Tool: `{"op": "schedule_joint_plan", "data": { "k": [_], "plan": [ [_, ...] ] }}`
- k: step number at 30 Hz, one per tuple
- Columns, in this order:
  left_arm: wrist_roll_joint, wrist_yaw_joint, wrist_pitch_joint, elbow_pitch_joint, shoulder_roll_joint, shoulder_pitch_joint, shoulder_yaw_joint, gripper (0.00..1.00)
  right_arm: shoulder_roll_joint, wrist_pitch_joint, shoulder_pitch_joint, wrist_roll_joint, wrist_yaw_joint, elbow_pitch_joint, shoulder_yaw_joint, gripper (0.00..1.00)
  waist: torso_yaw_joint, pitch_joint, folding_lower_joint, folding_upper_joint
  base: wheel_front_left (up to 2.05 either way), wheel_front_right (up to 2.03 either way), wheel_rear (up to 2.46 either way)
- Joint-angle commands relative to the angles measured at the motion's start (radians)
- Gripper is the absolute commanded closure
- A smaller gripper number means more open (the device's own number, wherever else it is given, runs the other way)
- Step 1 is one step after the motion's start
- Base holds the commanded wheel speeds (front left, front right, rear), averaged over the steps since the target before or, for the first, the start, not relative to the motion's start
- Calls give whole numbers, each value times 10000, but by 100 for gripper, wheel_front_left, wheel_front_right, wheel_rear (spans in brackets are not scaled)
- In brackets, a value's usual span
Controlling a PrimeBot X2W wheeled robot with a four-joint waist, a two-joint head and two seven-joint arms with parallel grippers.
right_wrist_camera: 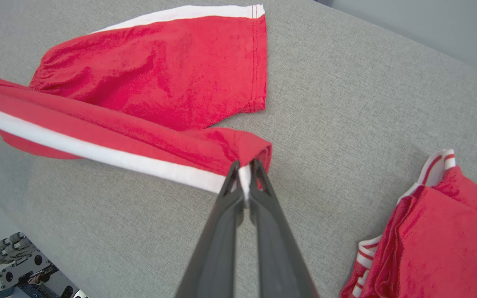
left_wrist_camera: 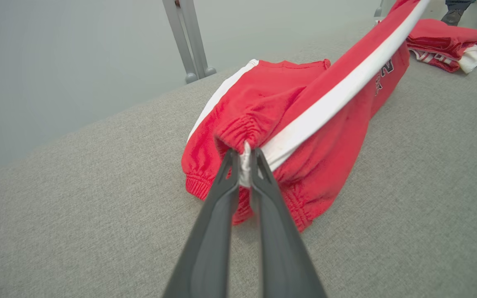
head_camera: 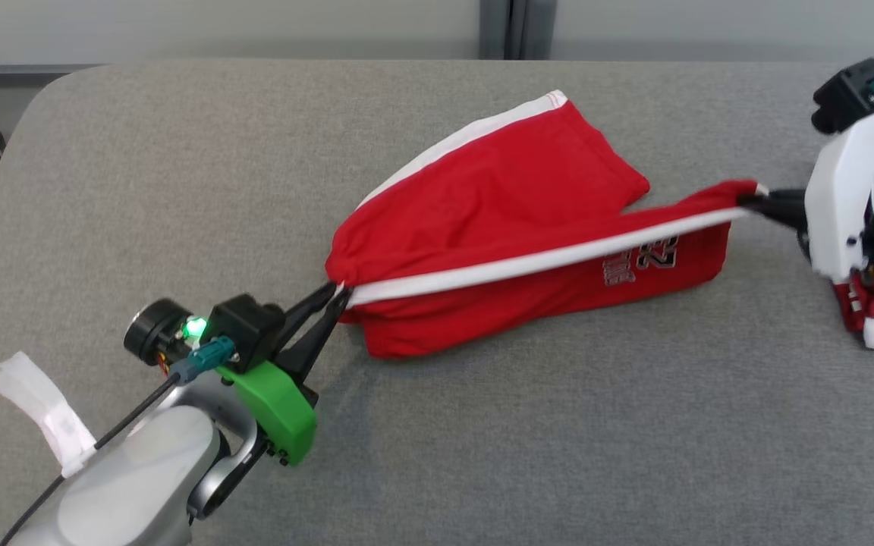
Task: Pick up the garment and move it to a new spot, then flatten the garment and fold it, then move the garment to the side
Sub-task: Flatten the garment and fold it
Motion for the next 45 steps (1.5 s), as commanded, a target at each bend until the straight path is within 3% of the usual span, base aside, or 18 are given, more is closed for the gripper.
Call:
{"op": "schedule_joint_plan", "data": {
  "k": [1, 13, 23, 35, 37, 38, 45],
  "plan": [
    [80, 37, -111, 226, -164, -374, 99, 100, 155, 186, -461, -142, -22, 229, -173, 100, 768, 1013, 1, 0, 0, 0, 0],
    [353, -427, -840, 2237, -1854, -2278, 109, 100, 919, 1242, -2957, -1145, -22, 2199, -737, 100, 1913, 2639, 1, 0, 0, 0, 0],
    [486, -763, -1318, 3834, -3164, -3391, 155, 100, 1292, 1505, -4182, -1845, -20, 3381, -818, 100, 2543, 3409, 1, 0, 0, 0, 0],
    [769, -980, -1417, 4627, -4005, -3911, 708, 100, 1437, 1480, -4801, -2242, -20, 3854, -680, 100, 2829, 3967, 1, 0, 0, 0, 0],
    [847, -1005, -1411, 4684, -4087, -3877, 847, 23, 1439, 1283, -4901, -2415, -20, 3909, -641, 0, 2857, 4005, 1, 0, 0, 0, 0],
    [897, -1004, -1412, 4716, -4134, -3870, 955, 0, 1456, 1175, -4934, -2484, -20, 3956, -635, 0, 2872, 4022, 1, 0, 0, 0, 0],
    [1297, -628, -1414, 4729, -4364, -3829, 1913, 0, 1771, 128, -5117, -2954, -16, 4504, -748, 0, 2862, 4039, 1, 0, 0, 0, 0]
  ]
}}
